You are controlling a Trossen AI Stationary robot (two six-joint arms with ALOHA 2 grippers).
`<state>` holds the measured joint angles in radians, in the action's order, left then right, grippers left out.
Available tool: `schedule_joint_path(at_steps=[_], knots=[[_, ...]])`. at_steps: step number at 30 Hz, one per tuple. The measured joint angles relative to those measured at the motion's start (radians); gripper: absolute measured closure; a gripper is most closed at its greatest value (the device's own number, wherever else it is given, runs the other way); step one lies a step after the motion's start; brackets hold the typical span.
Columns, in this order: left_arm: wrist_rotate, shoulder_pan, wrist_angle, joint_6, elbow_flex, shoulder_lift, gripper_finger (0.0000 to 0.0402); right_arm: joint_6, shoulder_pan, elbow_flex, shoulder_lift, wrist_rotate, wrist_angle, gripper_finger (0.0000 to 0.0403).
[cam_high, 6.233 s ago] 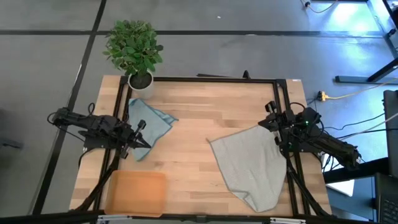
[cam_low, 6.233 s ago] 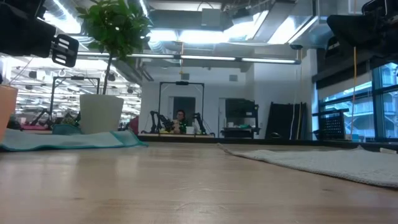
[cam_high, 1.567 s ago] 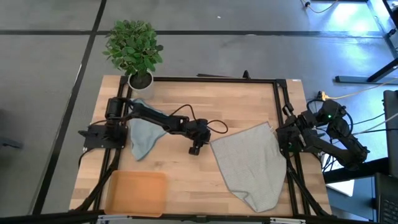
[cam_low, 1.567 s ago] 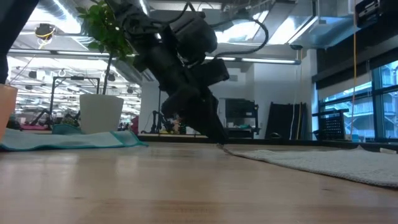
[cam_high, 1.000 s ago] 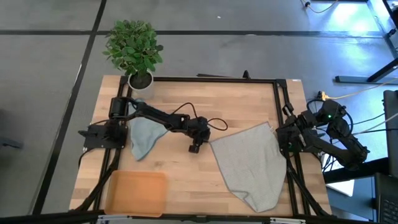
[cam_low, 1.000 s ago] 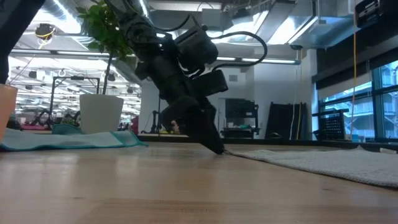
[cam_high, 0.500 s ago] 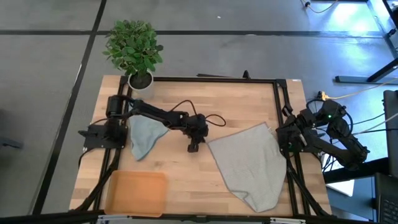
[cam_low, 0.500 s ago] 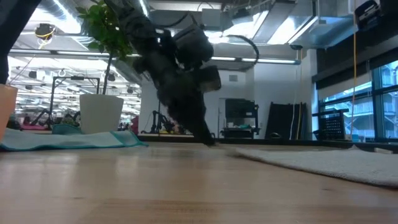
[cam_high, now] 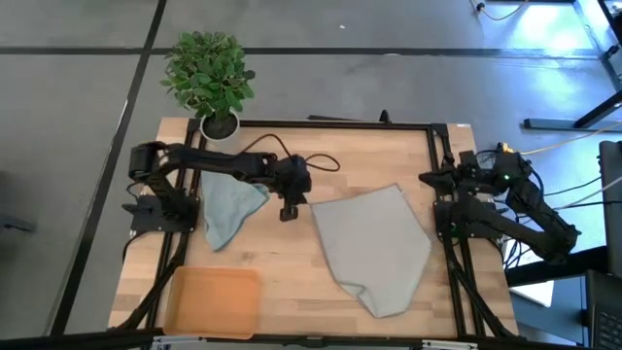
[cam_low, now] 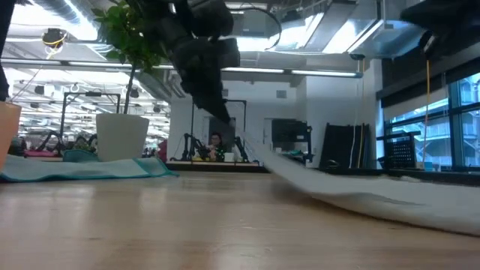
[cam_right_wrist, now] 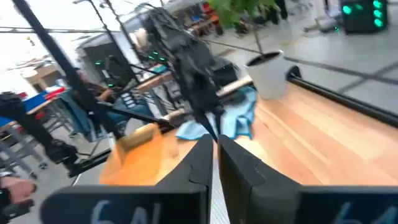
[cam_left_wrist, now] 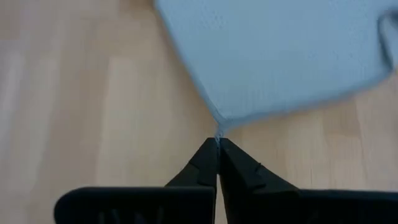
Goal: Roll microfiber towels into tight, uniform cylinder then place into a basket
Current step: Fold the gray microfiber towel
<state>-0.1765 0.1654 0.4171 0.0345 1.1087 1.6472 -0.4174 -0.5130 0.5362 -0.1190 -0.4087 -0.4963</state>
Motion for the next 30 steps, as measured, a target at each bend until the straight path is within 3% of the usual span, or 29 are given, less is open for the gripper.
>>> schedule_joint_path(at_steps=[11,23,30], knots=[[0.022,-0.004,0.161,0.001,-0.001,-0.063,0.0401,0.006,0.0,0.0,-0.368,0.068,0.006,0.0283],[0.002,-0.004,0.159,0.002,-0.001,-0.063,0.0401,-0.12,-0.001,0.009,-0.849,0.158,-0.007,0.0276],[0.001,-0.004,0.158,0.003,-0.001,-0.063,0.0401,-0.1,-0.008,0.139,-1.065,0.257,-0.039,0.0276]])
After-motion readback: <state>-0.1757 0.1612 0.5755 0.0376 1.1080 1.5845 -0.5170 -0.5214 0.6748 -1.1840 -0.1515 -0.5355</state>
